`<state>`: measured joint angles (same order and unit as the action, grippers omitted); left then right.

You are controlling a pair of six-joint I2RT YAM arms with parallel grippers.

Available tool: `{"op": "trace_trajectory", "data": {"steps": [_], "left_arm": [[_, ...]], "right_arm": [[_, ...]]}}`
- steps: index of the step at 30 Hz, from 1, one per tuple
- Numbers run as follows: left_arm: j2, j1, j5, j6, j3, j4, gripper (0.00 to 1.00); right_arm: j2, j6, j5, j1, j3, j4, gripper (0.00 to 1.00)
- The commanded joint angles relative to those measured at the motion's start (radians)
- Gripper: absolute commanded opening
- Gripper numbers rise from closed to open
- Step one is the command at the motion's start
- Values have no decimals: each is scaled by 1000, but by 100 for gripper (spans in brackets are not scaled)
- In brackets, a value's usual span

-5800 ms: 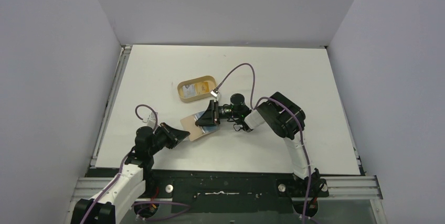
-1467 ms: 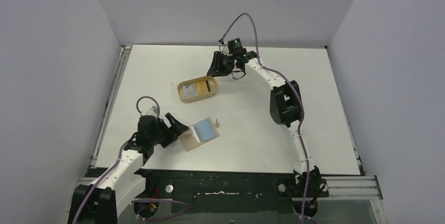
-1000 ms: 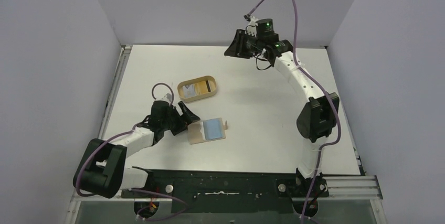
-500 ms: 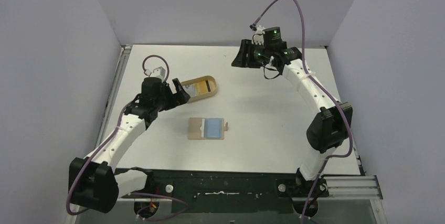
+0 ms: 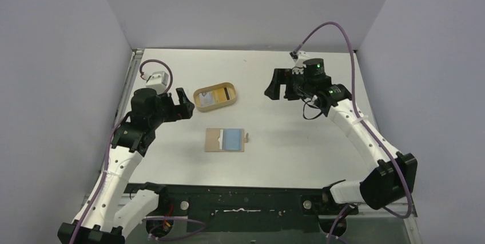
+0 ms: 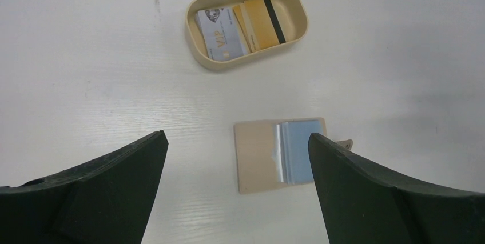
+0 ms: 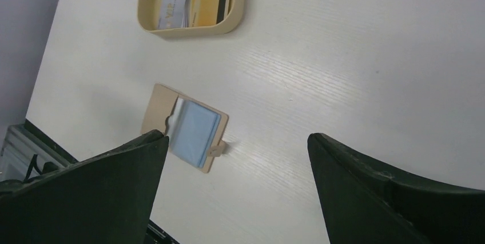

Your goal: Take the credit cards out of the card holder

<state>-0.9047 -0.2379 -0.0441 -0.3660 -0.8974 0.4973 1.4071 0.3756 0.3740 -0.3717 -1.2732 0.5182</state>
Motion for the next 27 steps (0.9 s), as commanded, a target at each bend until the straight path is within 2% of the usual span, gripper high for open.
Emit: {"op": "trace_trajectory", "data": {"steps": [1,3,10,15,23,27], "left_arm": [[56,10,68,67,-31,37,94],[79,11,94,71,-16,30,97],[126,15,138,88,16,7,97],[156,22,146,95,35,-20,97],[134,29,145,88,48,-36,97],[135,30,145,83,55,-37,97]], "right_arm": [[-165,-26,-126,4,88,-104,100],[-208,-15,-170,5,138,-105,100],[-279,67,-335,2,288,-97,100],[-318,80,-450,1,324,-123,100],[-283,-1,-342,1,264,-90,100],[-290,-9,-336,1,263,-87,100]]}}
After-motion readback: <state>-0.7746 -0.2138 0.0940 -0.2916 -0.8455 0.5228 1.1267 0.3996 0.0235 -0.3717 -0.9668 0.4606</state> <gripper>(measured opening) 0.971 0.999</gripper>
